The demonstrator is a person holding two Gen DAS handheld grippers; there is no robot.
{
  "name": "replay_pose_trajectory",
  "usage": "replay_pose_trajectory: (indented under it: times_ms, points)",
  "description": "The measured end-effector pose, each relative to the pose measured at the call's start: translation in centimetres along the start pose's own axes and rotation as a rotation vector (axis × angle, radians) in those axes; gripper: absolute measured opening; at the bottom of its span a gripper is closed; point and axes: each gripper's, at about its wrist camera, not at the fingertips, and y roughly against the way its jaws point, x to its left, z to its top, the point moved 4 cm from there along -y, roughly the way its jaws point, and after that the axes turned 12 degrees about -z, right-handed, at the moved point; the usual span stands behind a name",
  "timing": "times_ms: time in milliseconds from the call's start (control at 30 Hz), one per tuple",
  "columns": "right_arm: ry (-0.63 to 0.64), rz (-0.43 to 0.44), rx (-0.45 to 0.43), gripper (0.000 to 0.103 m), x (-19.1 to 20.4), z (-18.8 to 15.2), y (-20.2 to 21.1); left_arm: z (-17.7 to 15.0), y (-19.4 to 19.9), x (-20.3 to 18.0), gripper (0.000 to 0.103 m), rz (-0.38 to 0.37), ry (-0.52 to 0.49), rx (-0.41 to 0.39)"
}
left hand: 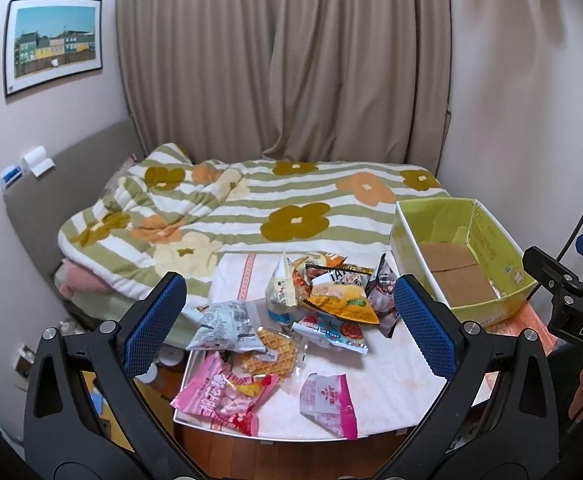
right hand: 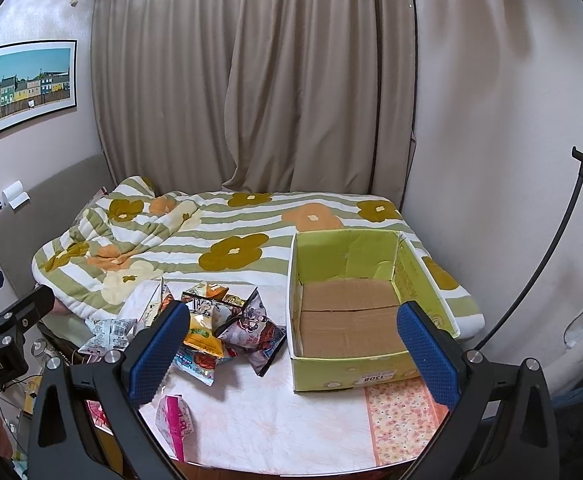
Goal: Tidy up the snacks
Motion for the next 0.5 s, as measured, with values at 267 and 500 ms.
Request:
replay_pose_trajectory:
  times_ms: [267,500]
  points:
    - [0.0,0.001,0.001,0.103,-0.08,0.04,-0.13,-0.07,-0.04,0.24,0.103,-0.003,0.003,0.004]
    - [0.001,0.004,0.003,0.103,0.18,-0.05,-0.23,-0.12,0.03,0.22,0.103,-0.003,0.007,0.005]
